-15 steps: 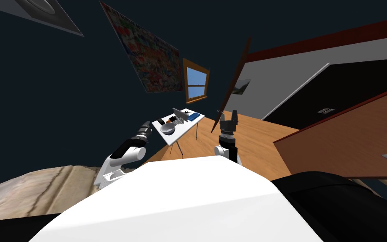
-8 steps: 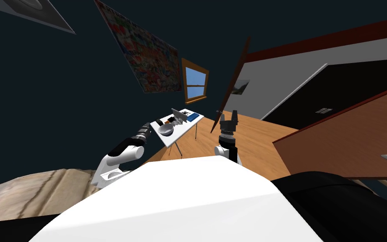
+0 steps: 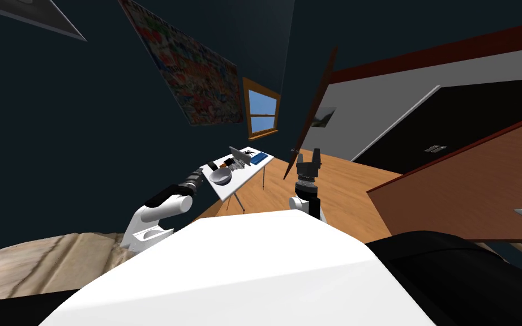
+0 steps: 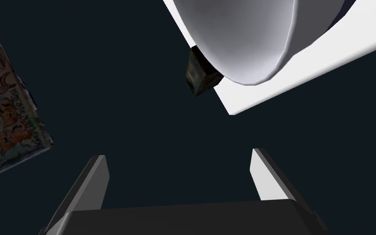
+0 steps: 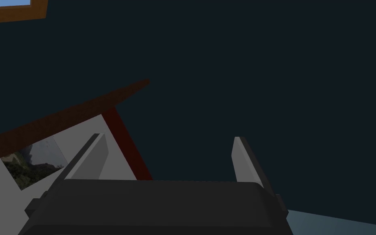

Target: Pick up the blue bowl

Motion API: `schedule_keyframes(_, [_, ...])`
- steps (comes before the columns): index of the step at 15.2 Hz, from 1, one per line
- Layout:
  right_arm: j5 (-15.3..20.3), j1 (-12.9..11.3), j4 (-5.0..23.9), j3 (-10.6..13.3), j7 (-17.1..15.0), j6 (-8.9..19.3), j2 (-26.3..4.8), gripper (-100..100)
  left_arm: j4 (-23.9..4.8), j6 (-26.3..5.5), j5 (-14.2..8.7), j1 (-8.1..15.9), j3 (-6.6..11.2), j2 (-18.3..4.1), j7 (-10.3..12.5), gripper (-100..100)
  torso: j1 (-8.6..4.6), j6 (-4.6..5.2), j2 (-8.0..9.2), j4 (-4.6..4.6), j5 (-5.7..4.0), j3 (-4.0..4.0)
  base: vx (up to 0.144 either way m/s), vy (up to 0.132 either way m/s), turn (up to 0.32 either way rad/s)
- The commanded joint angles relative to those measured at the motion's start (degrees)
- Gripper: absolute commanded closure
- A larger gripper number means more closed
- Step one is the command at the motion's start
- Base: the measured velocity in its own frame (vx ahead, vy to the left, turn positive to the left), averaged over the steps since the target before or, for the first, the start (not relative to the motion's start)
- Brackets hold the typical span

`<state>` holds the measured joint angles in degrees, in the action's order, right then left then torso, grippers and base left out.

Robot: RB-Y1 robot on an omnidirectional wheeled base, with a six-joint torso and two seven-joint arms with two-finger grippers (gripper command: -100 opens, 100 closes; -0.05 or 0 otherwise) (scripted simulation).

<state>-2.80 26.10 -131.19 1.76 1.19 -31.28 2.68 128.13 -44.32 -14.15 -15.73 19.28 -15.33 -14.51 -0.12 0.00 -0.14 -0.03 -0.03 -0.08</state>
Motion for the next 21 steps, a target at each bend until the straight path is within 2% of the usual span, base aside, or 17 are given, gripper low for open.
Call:
schedule_keyframes(1, [0.00, 0.00, 0.00, 0.00, 0.00, 0.00, 0.00, 0, -0.22, -2.86, -0.55, 0.51, 0.76, -0.41, -1.01, -100, 0.00, 0.00, 0.00, 0.00, 0.00, 0.00, 0.047, -0.041, -0.025])
schedule_keyframes(3, [0.00, 0.00, 0.00, 0.00, 0.00, 0.00, 0.00, 0, -0.22, -4.12, -0.55, 0.51, 0.76, -0.41, -1.01, -100, -0.02, -0.01, -0.02, -0.01, 0.00, -0.02, 0.028, -0.024, -0.001])
schedule_keyframes(4, [0.00, 0.00, 0.00, 0.00, 0.00, 0.00, 0.00, 0, -0.56, -6.16, -1.14, 1.22, 1.72, -0.83, -2.39, -100, 0.01, -0.01, 0.02, 0.00, 0.00, 0.00, 0.034, -0.029, -0.019])
schedule_keyframes(6, [0.00, 0.00, 0.00, 0.00, 0.00, 0.00, 0.00, 0, -0.56, -8.33, -1.14, 1.22, 1.72, -0.83, -2.39, -100, -0.02, 0.00, -0.02, -0.01, 0.00, -0.01, 0.036, -0.035, -0.016])
schedule_keyframes(7, [0.00, 0.00, 0.00, 0.00, 0.00, 0.00, 0.00, 0, -0.56, -8.33, -1.14, 1.22, 1.72, -0.83, -2.39, -100, -0.02, -0.01, 0.00, -0.01, -0.01, 0.00, 0.015, -0.018, 0.002])
schedule_keyframes(8, [0.00, 0.00, 0.00, 0.00, 0.00, 0.00, 0.00, 0, -0.94, -10.46, -1.72, 1.94, 2.67, -1.28, -3.75, -100, 0.01, -0.01, 0.04, 0.00, 0.00, 0.02, 0.030, -0.029, -0.022])
schedule_keyframes(10, [0.00, 0.00, 0.00, 0.00, 0.00, 0.00, 0.00, 0, -0.94, -12.51, -1.72, 1.94, 2.67, -1.28, -3.75, -100, -0.03, 0.00, -0.01, 0.00, -0.01, -0.01, 0.039, -0.036, -0.016])
schedule_keyframes(11, [0.00, 0.00, 0.00, 0.00, 0.00, 0.00, 0.00, 0, -1.35, -13.89, -2.29, 2.65, 3.60, -1.75, -5.10, -100, -0.03, -0.01, 0.00, -0.01, -0.01, -0.01, 0.042, -0.036, -0.017])
schedule_keyframes(13, [0.00, 0.00, 0.00, 0.00, 0.00, 0.00, 0.00, 0, -1.35, -16.46, -2.29, 2.65, 3.60, -1.75, -5.10, -100, -0.05, 0.00, -0.05, -0.01, -0.01, -0.03, 0.044, -0.036, -0.013])
schedule_keyframes(14, [0.00, 0.00, 0.00, 0.00, 0.00, 0.00, 0.00, 0, -1.35, -16.64, -2.29, 2.65, 3.60, -1.75, -5.10, -100, -0.03, 0.00, -0.03, -0.01, -0.01, -0.03, 0.019, -0.018, 0.002])
schedule_keyframes(15, [0.00, 0.00, 0.00, 0.00, 0.00, 0.00, 0.00, 0, -1.78, -18.61, -2.85, 3.36, 4.52, -2.25, -6.43, -100, 0.01, -0.01, 0.01, -0.01, 0.00, 0.00, 0.030, -0.029, -0.024])
schedule_keyframes(17, [0.00, 0.00, 0.00, 0.00, 0.00, 0.00, 0.00, 0, -1.78, -20.73, -2.85, 3.36, 4.52, -2.25, -6.43, -100, -0.01, 0.00, -0.01, -0.01, 0.00, -0.01, 0.034, -0.030, -0.015])
schedule_keyframes(18, [0.00, 0.00, 0.00, 0.00, 0.00, 0.00, 0.00, 0, -1.78, -20.73, -2.85, 3.36, 4.52, -2.25, -6.43, -100, -0.01, -0.01, 0.01, -0.01, 0.00, 0.00, 0.017, -0.018, 0.005])
schedule_keyframes(19, [0.00, 0.00, 0.00, 0.00, 0.00, 0.00, 0.00, 0, -2.21, -22.69, -3.40, 4.06, 5.42, -2.77, -7.73, -100, 0.02, -0.01, 0.04, 0.00, 0.00, 0.02, 0.026, -0.029, -0.021])
schedule_keyframes(21, [0.00, 0.00, 0.00, 0.00, 0.00, 0.00, 0.00, 0, -2.21, -24.74, -3.40, 4.06, 5.42, -2.77, -7.73, -100, -0.03, 0.00, 0.01, 0.00, -0.01, 0.01, 0.033, -0.037, -0.013])
